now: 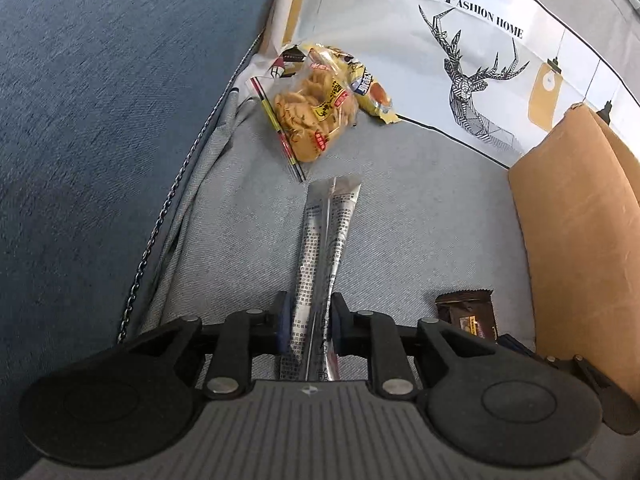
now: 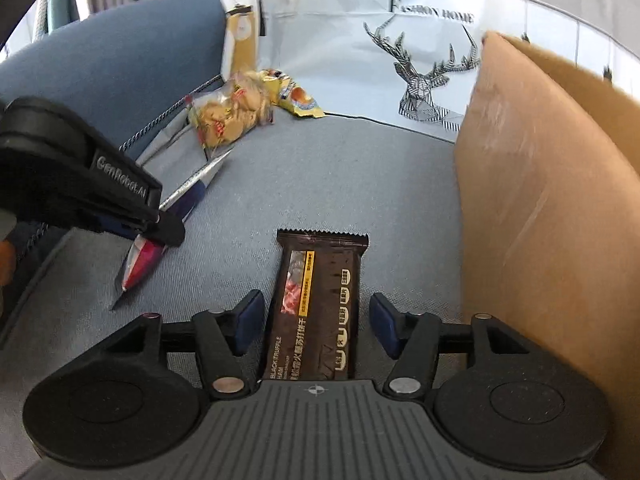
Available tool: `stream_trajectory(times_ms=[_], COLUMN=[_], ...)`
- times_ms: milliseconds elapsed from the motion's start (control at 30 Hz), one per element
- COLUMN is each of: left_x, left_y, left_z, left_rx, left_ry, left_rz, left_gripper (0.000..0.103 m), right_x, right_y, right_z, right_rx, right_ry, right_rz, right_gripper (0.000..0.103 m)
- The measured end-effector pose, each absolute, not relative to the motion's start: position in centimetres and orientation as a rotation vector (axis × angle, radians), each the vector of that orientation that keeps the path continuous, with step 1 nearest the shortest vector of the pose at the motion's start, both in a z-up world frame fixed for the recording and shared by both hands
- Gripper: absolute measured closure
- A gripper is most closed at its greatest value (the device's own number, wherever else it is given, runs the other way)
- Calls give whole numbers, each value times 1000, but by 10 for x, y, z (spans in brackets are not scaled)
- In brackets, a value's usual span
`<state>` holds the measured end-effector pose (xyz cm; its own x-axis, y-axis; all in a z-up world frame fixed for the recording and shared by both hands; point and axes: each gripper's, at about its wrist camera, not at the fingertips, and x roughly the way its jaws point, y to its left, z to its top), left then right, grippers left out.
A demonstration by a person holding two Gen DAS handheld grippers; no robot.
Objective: Organize snacks
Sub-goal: 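Close the right tool on the dark chocolate bar while the left tool grips the silver stick packet, then lift both held snacks and carry them up toward the cardboard box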
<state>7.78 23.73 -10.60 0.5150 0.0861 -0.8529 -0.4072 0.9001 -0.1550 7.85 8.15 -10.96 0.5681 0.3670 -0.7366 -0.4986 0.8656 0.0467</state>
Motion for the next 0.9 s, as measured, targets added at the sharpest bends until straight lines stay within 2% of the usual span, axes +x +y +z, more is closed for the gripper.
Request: stream_trajectory(times_ms=[133,267,367,500,900], left_x=[81,82,82,81,84], left_y=[233,229,228,227,220], left_z=[-106,-106,-106,-104,-106], left_rx=[-344,-307,-288,-299,-284], left_ry=[990,992,993,985,999], left_rz=[313,310,306,273,248], left_gripper=[77,77,77,84,80], right_x=[80,77,79,79,81], right_y=[80,81,79,77,80], right_z=[-109,-108,-108,-102,-107], right_rx=[-151,-169,-137,-109,-125], right_ry=[837,820,825,816,850], right_rz=[511,524,520,512,507], right_gripper=[40,61,62,62,61])
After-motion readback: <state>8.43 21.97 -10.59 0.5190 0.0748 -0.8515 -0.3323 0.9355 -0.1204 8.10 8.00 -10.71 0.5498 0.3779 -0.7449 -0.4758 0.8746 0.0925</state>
